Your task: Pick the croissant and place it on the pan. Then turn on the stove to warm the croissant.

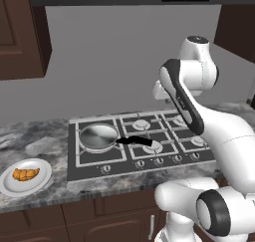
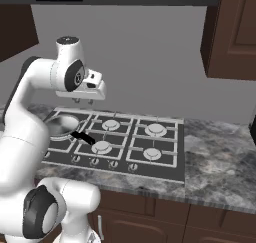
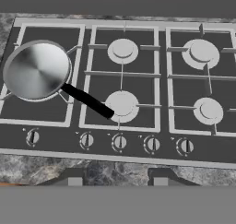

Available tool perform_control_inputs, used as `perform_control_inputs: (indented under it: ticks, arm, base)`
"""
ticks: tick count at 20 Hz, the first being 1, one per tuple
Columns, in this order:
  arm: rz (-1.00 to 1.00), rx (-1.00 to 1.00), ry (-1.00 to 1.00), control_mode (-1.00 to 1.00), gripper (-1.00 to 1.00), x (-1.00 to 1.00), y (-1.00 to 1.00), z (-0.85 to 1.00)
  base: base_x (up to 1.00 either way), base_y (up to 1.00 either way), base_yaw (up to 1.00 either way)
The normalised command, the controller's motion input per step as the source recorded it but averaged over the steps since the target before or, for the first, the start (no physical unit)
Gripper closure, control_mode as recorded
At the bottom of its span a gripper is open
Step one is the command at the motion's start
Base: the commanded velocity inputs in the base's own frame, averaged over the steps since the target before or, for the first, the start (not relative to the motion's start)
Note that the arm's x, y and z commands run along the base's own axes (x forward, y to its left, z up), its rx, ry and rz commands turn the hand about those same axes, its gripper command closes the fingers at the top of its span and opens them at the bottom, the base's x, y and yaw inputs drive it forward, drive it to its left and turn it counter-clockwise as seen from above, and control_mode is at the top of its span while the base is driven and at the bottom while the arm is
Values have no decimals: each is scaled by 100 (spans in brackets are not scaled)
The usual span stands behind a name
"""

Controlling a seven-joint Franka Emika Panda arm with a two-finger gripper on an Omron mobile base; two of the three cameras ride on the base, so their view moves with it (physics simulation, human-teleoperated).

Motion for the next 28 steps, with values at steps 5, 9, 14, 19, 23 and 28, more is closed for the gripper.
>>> perform_control_inputs:
  ticks: [5,9,14,19,23,28]
  arm:
    - [0,0,0,-100,-100,-4,11,-17]
    - [6,0,4,-100,-100,-13,27,-20]
    - [11,0,6,-100,-100,-17,30,-20]
    - [17,0,10,-100,-100,-16,36,-21]
    - [24,7,13,-100,-100,-13,44,-16]
    - [27,9,10,-100,-100,-10,52,-14]
  base:
    - [0,0,0]
    - [0,0,0]
    - [0,0,0]
    - [0,0,0]
    - [0,0,0]
    - [0,0,0]
